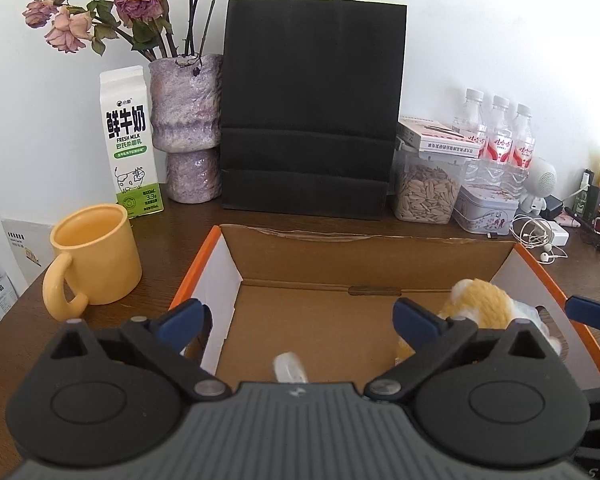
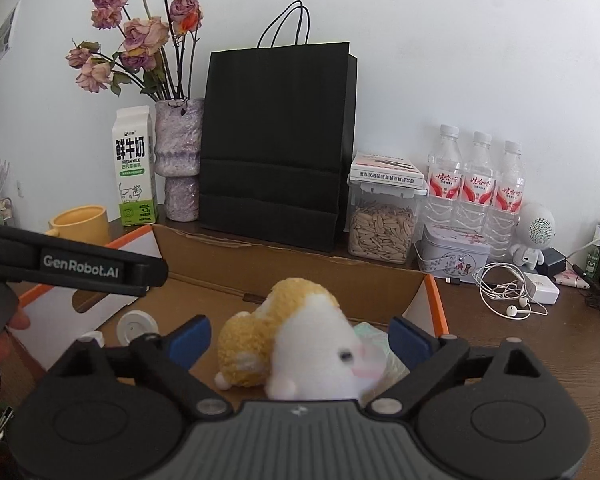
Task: Organize objects
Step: 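Carry lid and sheep into the cardboard box with both tools, then open both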
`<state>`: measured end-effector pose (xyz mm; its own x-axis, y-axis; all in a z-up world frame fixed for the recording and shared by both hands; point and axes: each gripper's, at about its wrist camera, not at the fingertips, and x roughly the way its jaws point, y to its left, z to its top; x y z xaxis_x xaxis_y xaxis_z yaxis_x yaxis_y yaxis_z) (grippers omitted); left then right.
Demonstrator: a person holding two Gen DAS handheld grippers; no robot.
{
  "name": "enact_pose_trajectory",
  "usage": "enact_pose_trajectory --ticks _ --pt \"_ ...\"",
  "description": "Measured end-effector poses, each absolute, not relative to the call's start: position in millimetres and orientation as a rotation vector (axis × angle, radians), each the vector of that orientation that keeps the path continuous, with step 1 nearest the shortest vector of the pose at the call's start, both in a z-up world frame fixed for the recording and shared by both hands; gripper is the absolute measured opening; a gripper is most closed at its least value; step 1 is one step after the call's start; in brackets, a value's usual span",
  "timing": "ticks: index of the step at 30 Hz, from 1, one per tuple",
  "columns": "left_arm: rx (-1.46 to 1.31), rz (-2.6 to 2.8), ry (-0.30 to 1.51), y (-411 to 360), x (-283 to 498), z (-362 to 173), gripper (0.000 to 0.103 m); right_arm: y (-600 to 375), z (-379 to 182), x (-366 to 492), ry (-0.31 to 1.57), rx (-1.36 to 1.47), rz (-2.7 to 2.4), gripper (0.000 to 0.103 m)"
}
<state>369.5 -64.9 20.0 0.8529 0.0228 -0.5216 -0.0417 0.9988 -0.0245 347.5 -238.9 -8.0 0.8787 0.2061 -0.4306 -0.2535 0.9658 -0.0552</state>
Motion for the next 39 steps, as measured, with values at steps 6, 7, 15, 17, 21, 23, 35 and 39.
enact_pose_trajectory --ticks 6,7,15,17,21,23,35,39 --pt "-0.042 0.031 0.558 -64.7 368.9 19.9 0.103 -238.6 -9.1 348.7 0.447 -0.109 0.238 0.101" --pt "-0.041 0.031 0.558 -64.7 368.8 19.9 0.103 -238.8 -9.0 348.6 0.448 -0.109 0.237 0.101" --pt "-0.038 0.026 0.557 -67.1 364.7 21.4 0.103 -238.5 -7.6 345.8 0.443 -0.115 0.239 0.101" --pt "-0.039 0.025 0.550 -67.7 361.2 23.1 0.103 -238.4 -6.4 343.6 0.438 -0.116 0.239 0.101" --pt "-0.040 0.031 0.537 -67.4 351.8 26.8 0.103 -237.8 -2.5 334.8 0.423 -0.125 0.237 0.101" --pt "-0.042 0.032 0.535 -67.2 345.7 28.5 0.103 -238.7 -0.6 329.7 0.418 -0.123 0.233 0.101" --pt "-0.041 0.025 0.539 -68.7 291.6 35.2 0.103 -238.0 6.6 278.3 0.417 -0.110 0.247 0.101" --pt "-0.040 0.028 0.540 -66.5 271.8 38.8 0.103 -239.9 9.8 256.6 0.418 -0.108 0.245 0.102"
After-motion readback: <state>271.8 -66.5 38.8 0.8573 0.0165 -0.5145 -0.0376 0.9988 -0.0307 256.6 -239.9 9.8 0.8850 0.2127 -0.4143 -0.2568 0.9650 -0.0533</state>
